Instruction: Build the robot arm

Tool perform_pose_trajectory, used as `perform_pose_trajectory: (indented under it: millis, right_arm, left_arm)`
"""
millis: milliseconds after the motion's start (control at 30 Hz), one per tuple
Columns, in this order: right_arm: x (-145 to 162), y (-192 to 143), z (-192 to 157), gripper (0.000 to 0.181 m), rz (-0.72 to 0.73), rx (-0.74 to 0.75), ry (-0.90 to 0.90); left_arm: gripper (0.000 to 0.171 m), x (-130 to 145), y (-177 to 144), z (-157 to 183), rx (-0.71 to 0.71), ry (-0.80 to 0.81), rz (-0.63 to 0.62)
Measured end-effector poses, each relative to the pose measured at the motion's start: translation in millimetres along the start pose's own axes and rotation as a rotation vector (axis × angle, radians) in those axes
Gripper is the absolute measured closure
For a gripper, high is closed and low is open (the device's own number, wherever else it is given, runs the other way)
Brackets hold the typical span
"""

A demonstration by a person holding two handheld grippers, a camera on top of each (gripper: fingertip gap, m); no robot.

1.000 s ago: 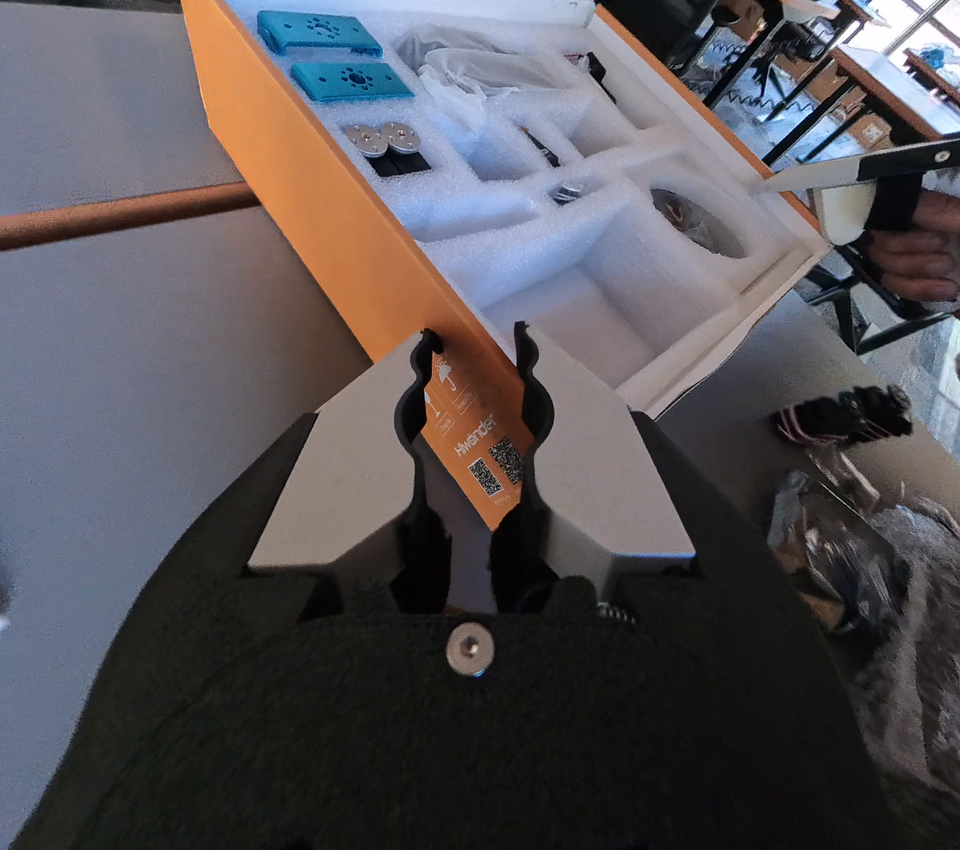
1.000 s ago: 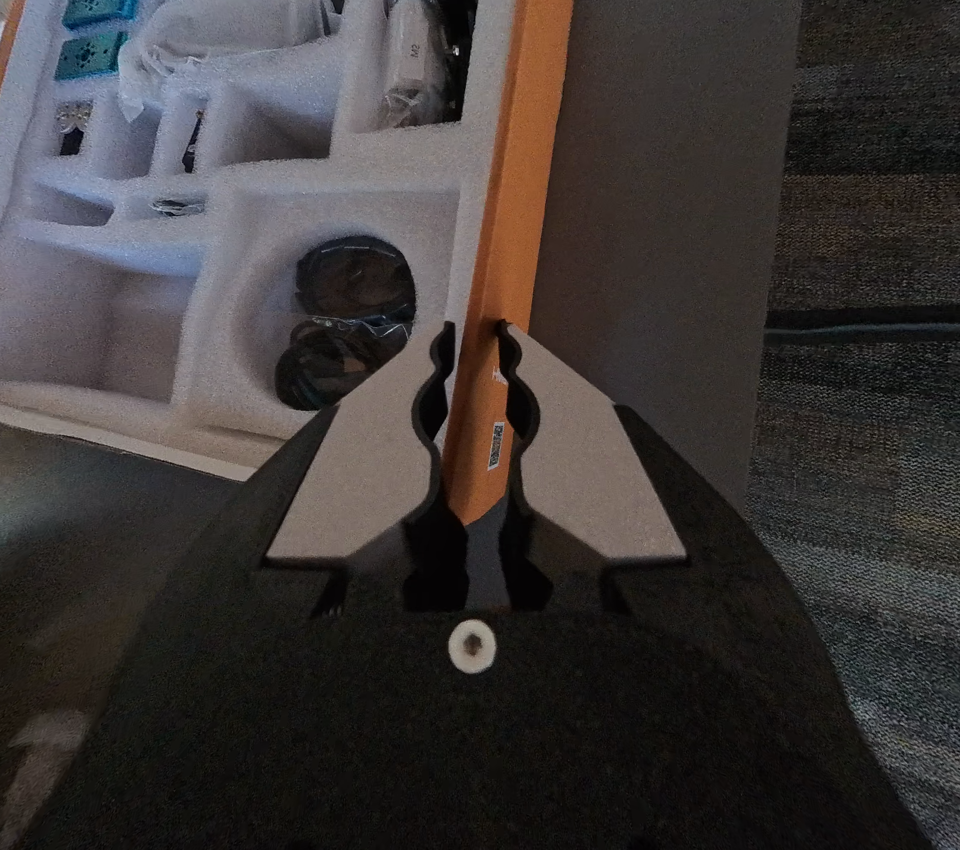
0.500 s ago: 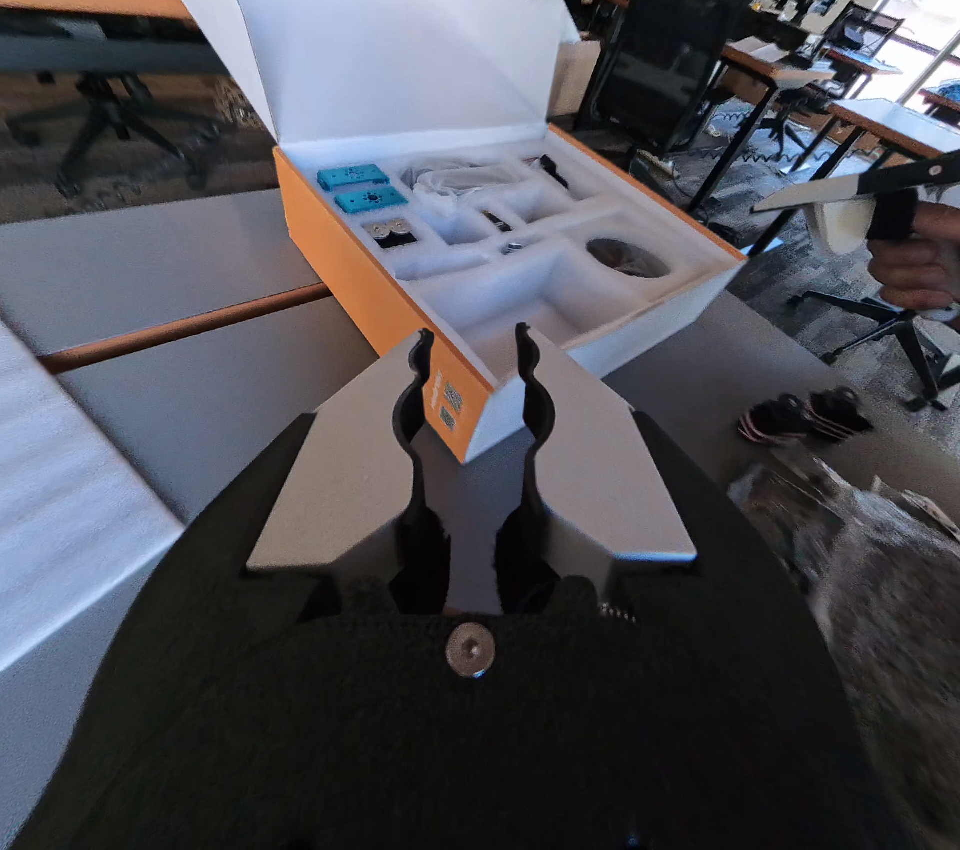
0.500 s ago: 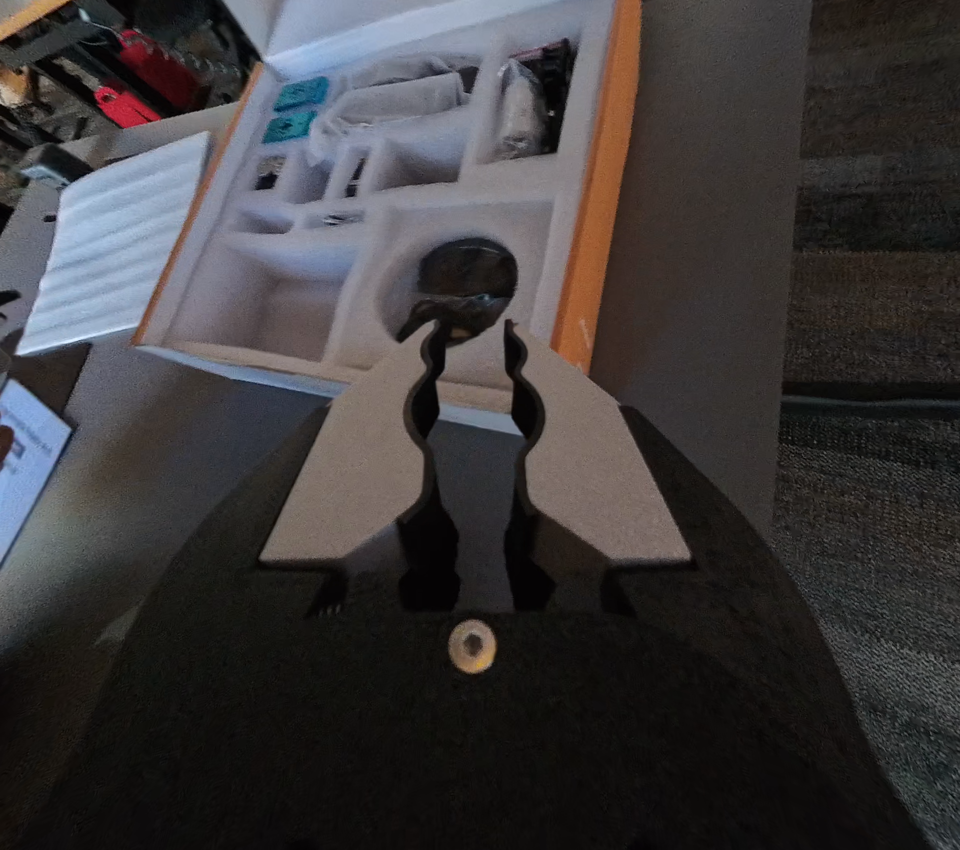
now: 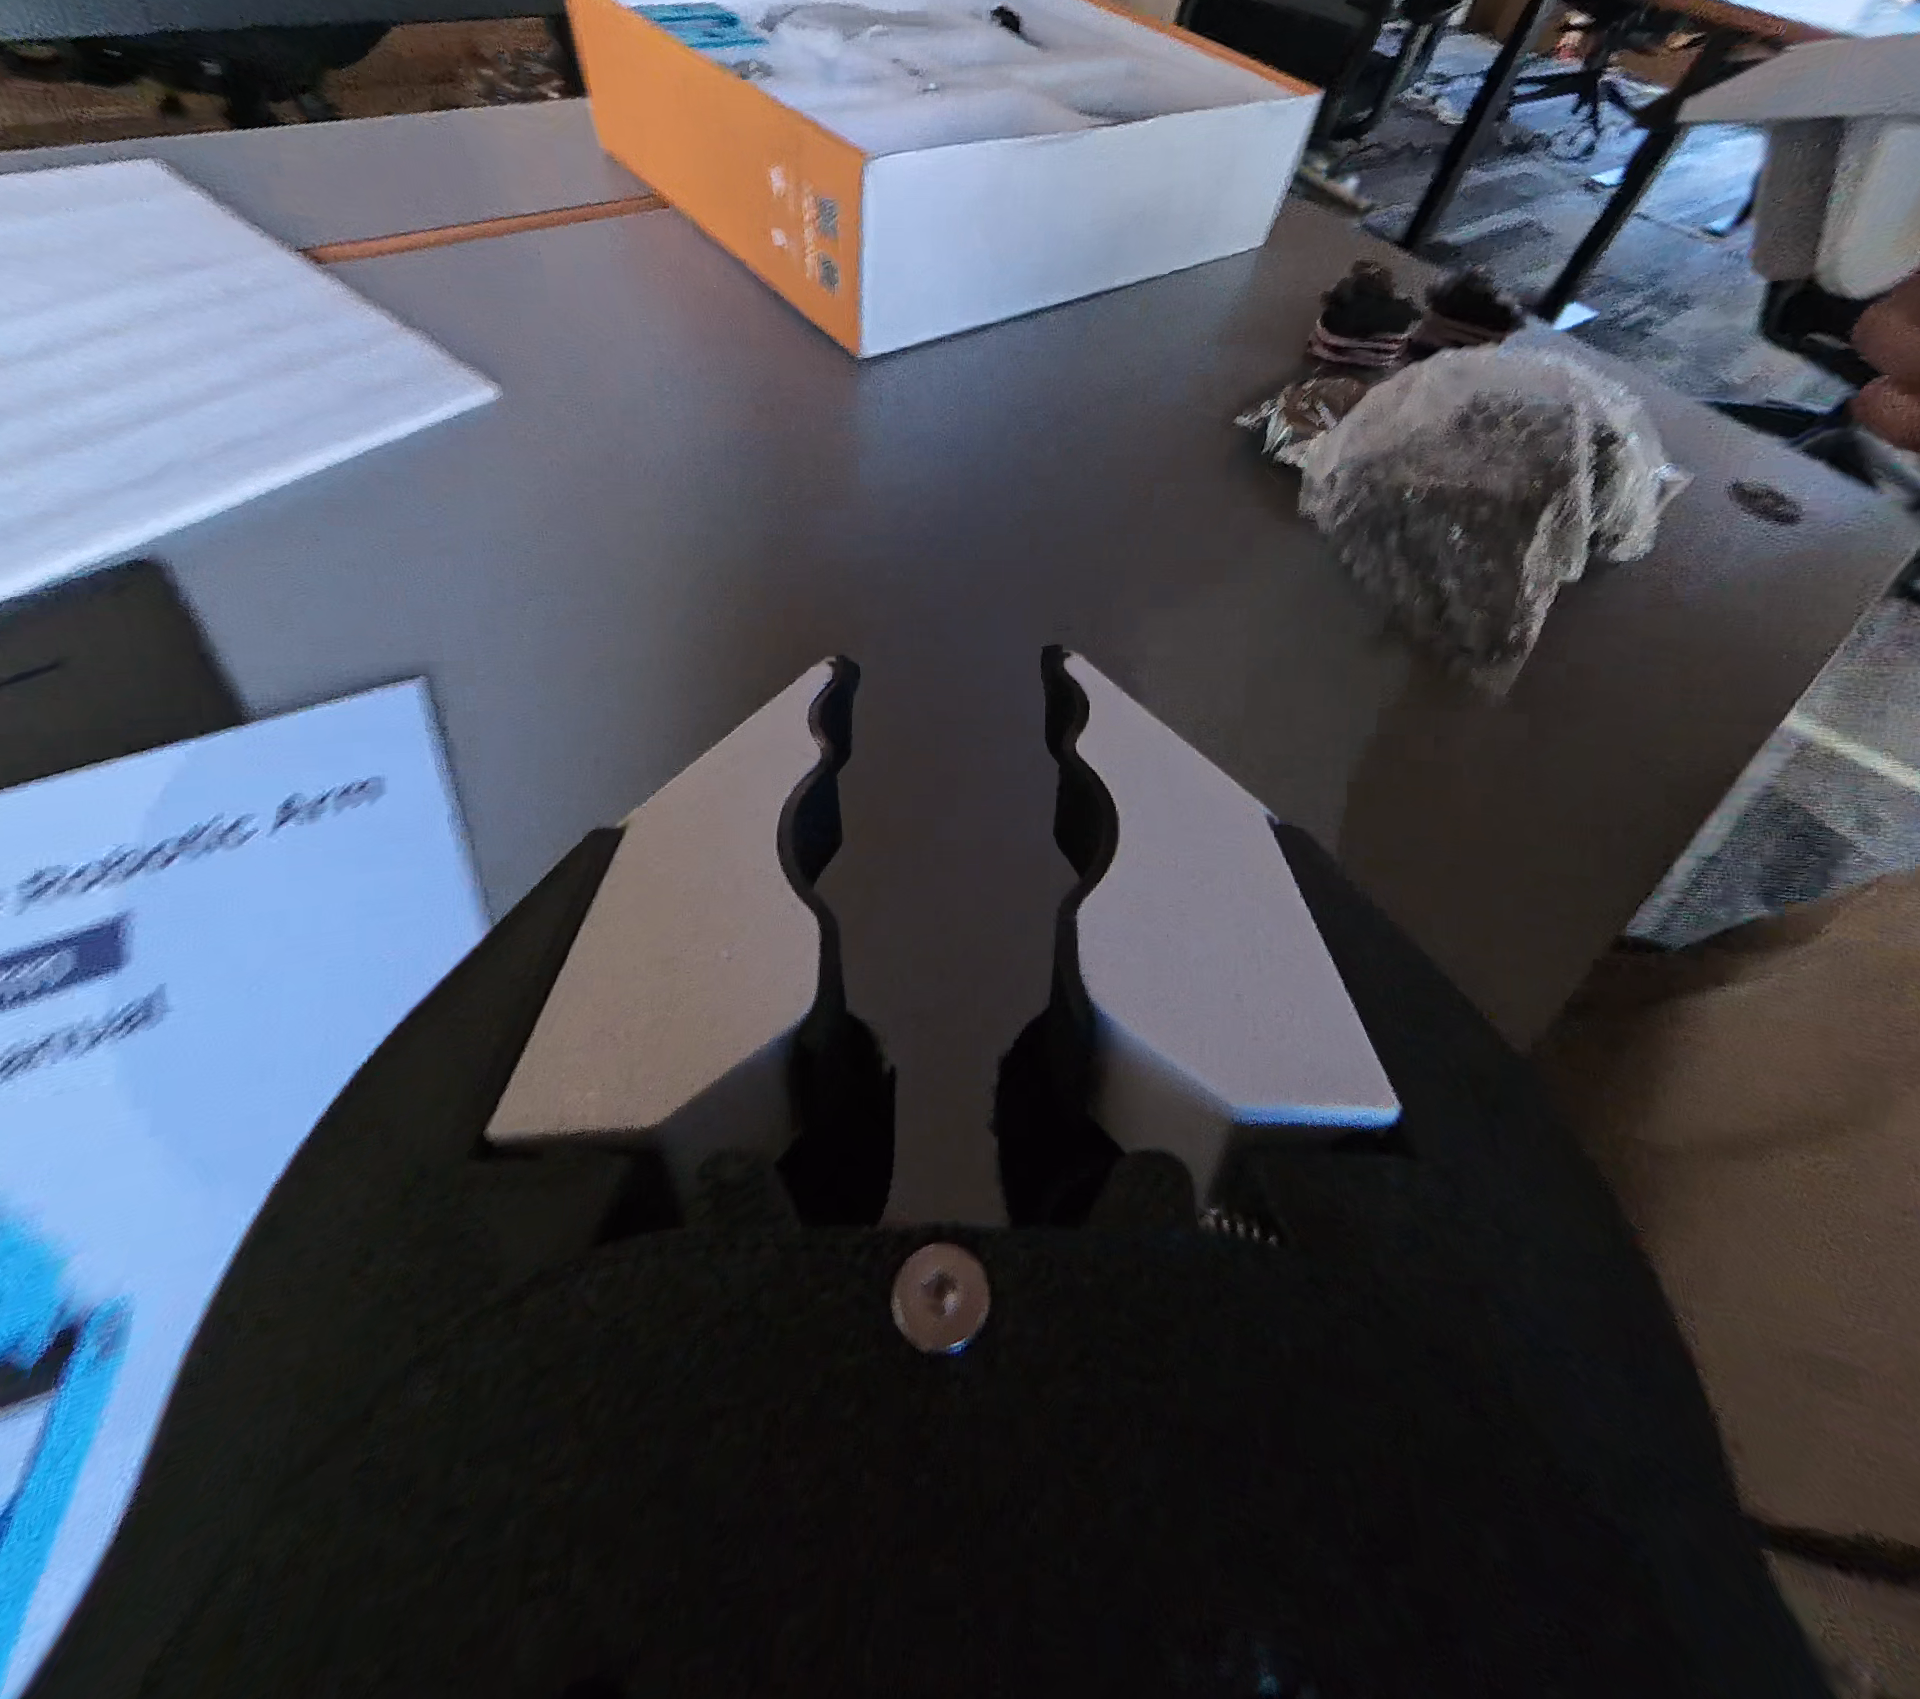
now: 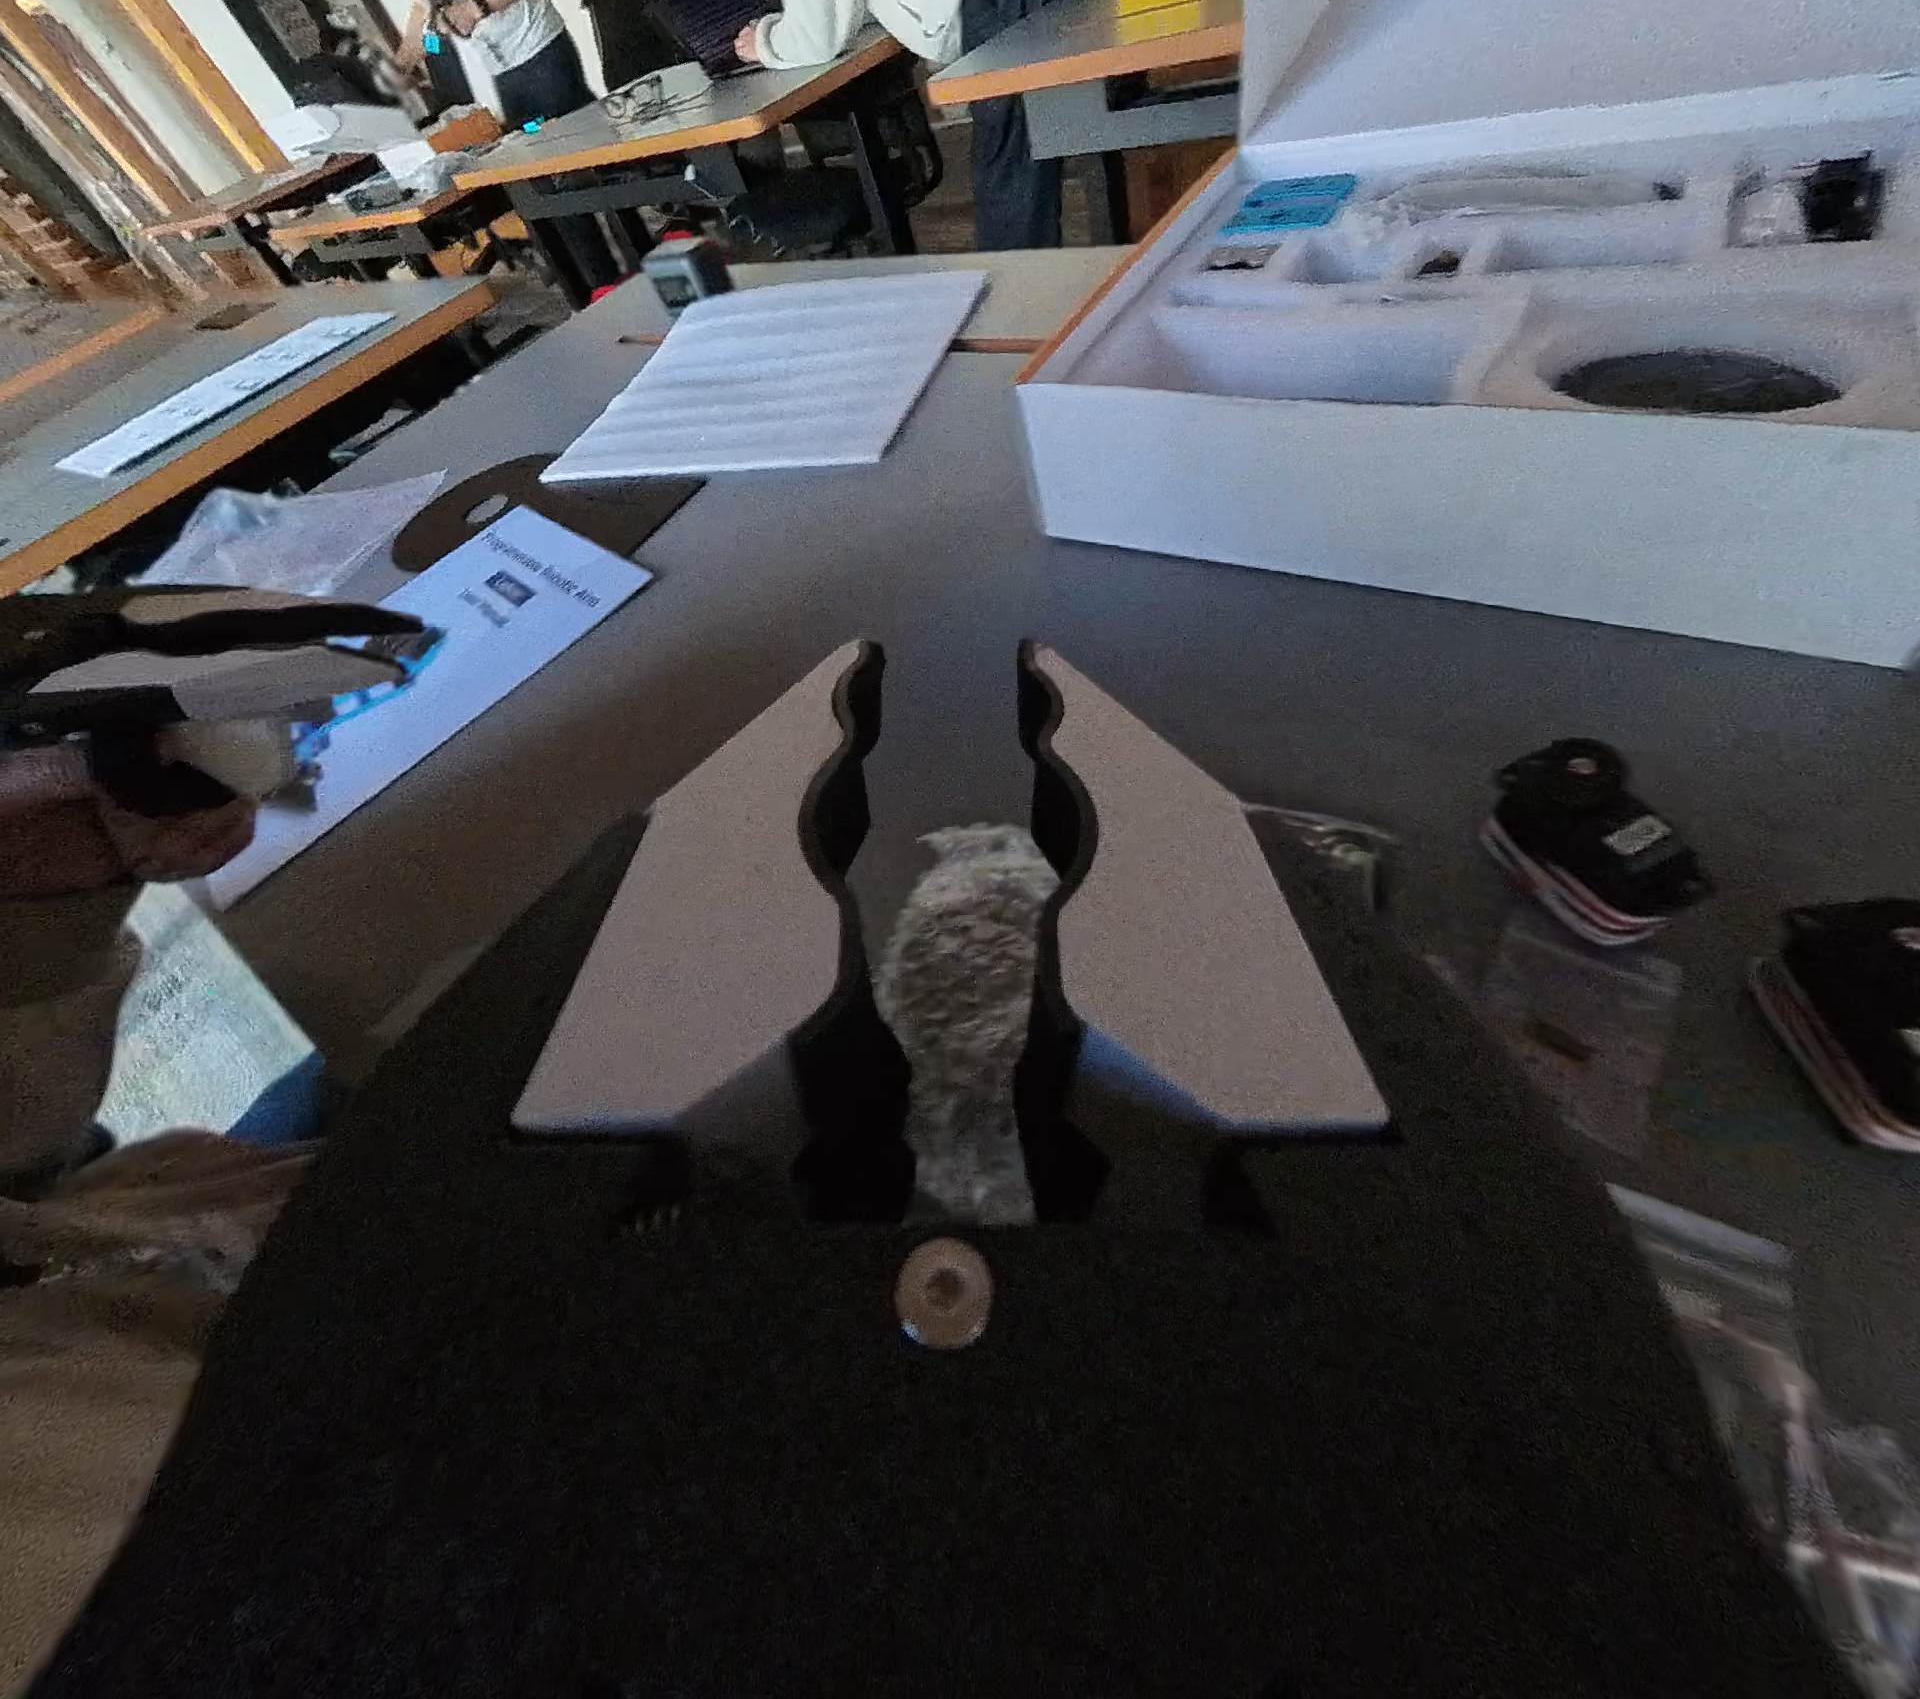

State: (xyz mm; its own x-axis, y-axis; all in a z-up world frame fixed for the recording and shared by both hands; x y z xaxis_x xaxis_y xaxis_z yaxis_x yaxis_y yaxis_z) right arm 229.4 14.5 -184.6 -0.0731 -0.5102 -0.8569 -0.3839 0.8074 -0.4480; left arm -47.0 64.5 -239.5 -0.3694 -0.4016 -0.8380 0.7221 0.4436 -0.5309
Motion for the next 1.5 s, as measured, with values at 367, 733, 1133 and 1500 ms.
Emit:
perform_pose_trajectory:
  millis: [367,733,1133,1500]
  right_arm:
    - [49.7,97.3,-155.3,0.151,-0.074,-0.231,-0.089]
    - [120.9,231.8,-300.7,0.125,-0.418,-0.398,-0.415]
    - [125.3,255.4,-273.7,0.111,-0.531,-0.219,-0.34]
    - [120.0,217.2,-246.4,0.116,-0.432,-0.311,-0.274]
  left_arm:
    - [0.135,67.9,-115.1,-79.0,-0.237,-0.072,0.009]
    - [0.116,153.3,-151.7,-223.0,-0.319,-0.34,-0.204]
    - [0.14,146.7,-98.6,-169.2,-0.093,-0.341,-0.266]
    - [0.105,142.7,-122.1,-242.4,-0.398,-0.349,-0.336]
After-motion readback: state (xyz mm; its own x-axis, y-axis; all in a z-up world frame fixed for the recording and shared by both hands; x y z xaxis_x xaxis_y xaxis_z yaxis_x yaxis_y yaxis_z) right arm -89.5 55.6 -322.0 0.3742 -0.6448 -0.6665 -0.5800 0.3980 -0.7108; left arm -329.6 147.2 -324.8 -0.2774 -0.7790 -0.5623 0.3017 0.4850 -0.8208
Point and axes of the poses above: each gripper's, where its closed fingertips meet, y out along the fingers, x out of its underside, z = x × y across the jaws, the point moved 1 cm from there along -y, back along the fingers, and after that the axes turned 12 degrees about -z, right-handed, at the moved point
